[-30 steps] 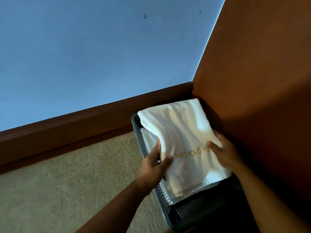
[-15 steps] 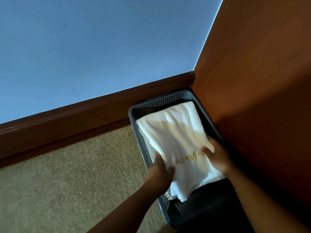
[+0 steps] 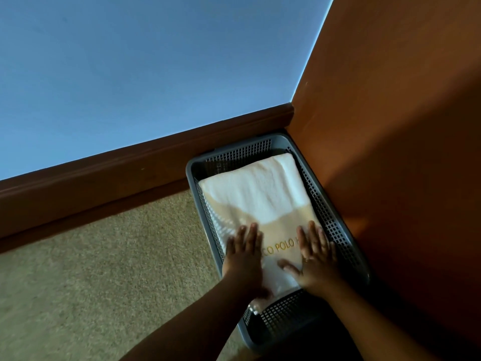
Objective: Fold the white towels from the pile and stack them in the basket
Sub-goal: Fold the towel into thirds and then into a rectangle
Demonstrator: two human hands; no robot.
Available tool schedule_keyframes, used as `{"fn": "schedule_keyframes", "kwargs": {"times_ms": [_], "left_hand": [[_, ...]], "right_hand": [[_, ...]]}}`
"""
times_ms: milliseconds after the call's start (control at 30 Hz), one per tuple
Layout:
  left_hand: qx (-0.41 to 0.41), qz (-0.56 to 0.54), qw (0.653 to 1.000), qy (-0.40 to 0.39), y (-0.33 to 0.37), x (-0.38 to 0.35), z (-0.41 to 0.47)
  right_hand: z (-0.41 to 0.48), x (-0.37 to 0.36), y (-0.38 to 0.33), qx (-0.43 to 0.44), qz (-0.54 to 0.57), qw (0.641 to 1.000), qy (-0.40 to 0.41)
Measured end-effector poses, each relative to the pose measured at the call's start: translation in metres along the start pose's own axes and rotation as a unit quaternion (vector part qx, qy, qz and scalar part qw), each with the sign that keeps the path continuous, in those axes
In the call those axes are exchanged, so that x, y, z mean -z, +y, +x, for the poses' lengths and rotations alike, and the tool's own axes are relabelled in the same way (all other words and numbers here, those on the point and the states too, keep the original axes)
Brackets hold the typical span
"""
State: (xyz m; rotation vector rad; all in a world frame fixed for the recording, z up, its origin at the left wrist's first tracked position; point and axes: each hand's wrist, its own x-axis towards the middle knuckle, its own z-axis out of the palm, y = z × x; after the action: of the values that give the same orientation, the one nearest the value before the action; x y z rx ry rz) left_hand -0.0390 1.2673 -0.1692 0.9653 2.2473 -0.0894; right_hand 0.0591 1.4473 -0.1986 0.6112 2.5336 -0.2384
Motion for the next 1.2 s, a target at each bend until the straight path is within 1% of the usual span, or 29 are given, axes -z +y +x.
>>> {"fn": "schedule_keyframes", "kwargs": {"times_ms": [100, 233, 367, 533, 633, 733, 800, 833, 867, 933, 1000, 1067, 1100, 1200], "left_hand": [[0.024, 0.031, 0.999, -0.009, 0.002, -0.004, 0.003], [0.016, 0.089, 0.995, -0.034, 0.000, -0.012, -0.002], [0.027, 0.092, 0.995, -0.038, 0.003, -0.018, -0.005], [0.018, 0.081, 0.996, -0.029, -0.001, -0.013, -0.007], [0.002, 0.085, 0.996, -0.033, -0.005, -0.007, -0.015], [-0.028, 0.118, 0.991, -0.054, -0.009, -0.003, -0.032], [-0.072, 0.137, 0.987, -0.046, -0.012, 0.000, -0.045], [-0.104, 0.138, 0.984, -0.031, -0.014, 0.001, -0.054], [-0.138, 0.129, 0.982, -0.013, -0.018, 0.000, -0.064], [-0.197, 0.089, 0.976, 0.031, -0.029, -0.001, -0.086], [-0.223, 0.002, 0.970, 0.095, -0.050, -0.006, -0.111], [-0.206, -0.090, 0.964, 0.143, -0.083, -0.012, -0.142], [-0.194, -0.114, 0.961, 0.158, -0.101, -0.016, -0.156], [-0.154, -0.141, 0.962, 0.174, -0.161, -0.032, -0.205]], "right_hand": [[-0.007, 0.007, -0.003, -0.042, 0.017, 0.998, -0.051], [-0.011, 0.014, -0.007, -0.064, 0.041, 0.992, -0.099], [-0.011, 0.020, -0.009, -0.072, 0.046, 0.986, -0.141], [-0.009, 0.027, -0.012, -0.083, 0.021, 0.983, -0.163], [-0.018, 0.032, -0.017, -0.095, 0.020, 0.983, -0.157], [-0.029, 0.034, -0.029, -0.160, 0.051, 0.972, -0.161], [-0.039, 0.038, -0.039, -0.189, 0.022, 0.965, -0.179], [-0.047, 0.041, -0.045, -0.186, -0.014, 0.965, -0.183], [-0.058, 0.045, -0.053, -0.174, -0.050, 0.967, -0.178], [-0.081, 0.051, -0.066, -0.162, -0.089, 0.974, -0.134], [-0.106, 0.055, -0.080, -0.160, -0.078, 0.982, -0.066], [-0.129, 0.054, -0.100, -0.156, -0.046, 0.987, 0.001], [-0.139, 0.055, -0.110, -0.148, -0.033, 0.988, 0.032], [-0.178, 0.051, -0.155, -0.120, -0.007, 0.988, 0.097]]}}
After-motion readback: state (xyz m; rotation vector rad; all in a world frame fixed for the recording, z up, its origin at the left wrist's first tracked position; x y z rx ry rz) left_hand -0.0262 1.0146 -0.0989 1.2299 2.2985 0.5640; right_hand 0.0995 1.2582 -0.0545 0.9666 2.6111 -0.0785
